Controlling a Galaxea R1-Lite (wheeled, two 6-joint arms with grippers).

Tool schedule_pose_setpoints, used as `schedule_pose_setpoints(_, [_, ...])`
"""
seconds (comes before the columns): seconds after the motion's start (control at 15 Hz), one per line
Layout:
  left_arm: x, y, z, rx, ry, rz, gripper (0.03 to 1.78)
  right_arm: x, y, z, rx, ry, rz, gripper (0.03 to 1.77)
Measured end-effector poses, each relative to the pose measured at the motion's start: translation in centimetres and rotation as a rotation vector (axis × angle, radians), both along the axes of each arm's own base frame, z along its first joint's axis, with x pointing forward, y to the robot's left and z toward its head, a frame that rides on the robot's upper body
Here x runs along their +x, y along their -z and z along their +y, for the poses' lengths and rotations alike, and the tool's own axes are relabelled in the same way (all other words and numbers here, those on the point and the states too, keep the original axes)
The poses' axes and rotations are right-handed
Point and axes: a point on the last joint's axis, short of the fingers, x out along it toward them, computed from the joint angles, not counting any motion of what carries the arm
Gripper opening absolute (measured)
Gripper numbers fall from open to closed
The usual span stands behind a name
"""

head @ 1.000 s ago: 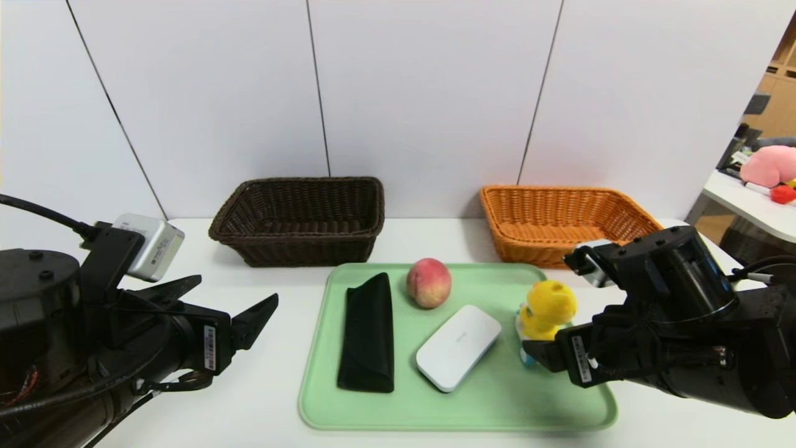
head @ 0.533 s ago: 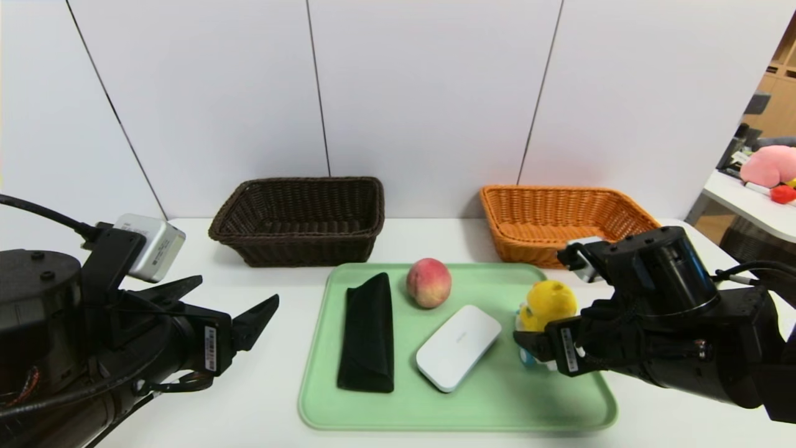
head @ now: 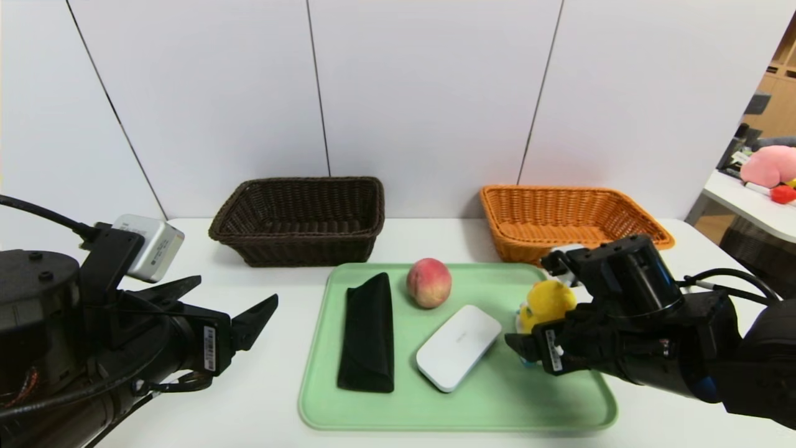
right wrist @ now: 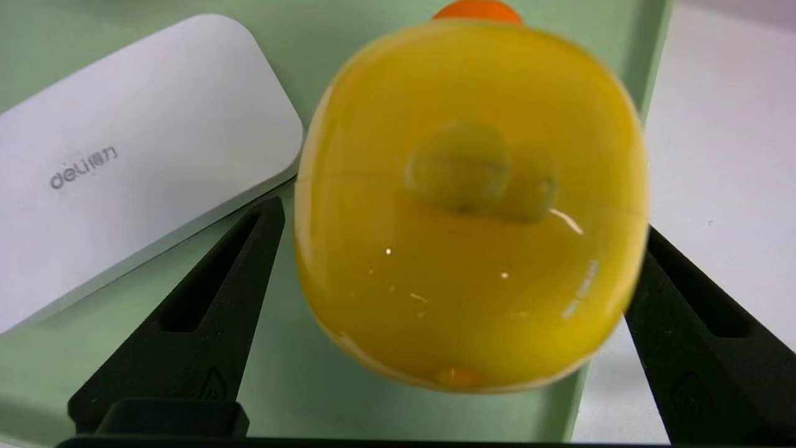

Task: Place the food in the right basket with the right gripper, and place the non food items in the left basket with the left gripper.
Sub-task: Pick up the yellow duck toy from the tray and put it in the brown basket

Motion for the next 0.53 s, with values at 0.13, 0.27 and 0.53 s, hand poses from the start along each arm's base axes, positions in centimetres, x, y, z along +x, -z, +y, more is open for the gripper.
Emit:
schedule_pose_setpoints(0.13, [-0.02, -0.01, -0.01, 0.0, 0.002, 0.0, 1.69, 0.29, 0.37, -0.12, -0.008, 0.01, 0.011, 1.7])
schedule_pose_setpoints(0.27, [-0.01, -0.02, -0.01, -0.001, 0.001, -0.001, 1.69, 0.41, 0.62, -0.12, -0.013, 0.012, 0.019, 1.7])
schedule_pose_setpoints(0.53, [-0.07, -0.07, 0.04, -0.003, 0.001, -0.003, 1.69, 1.12, 1.16, 0.05, -0.004, 0.018, 0.006, 1.7])
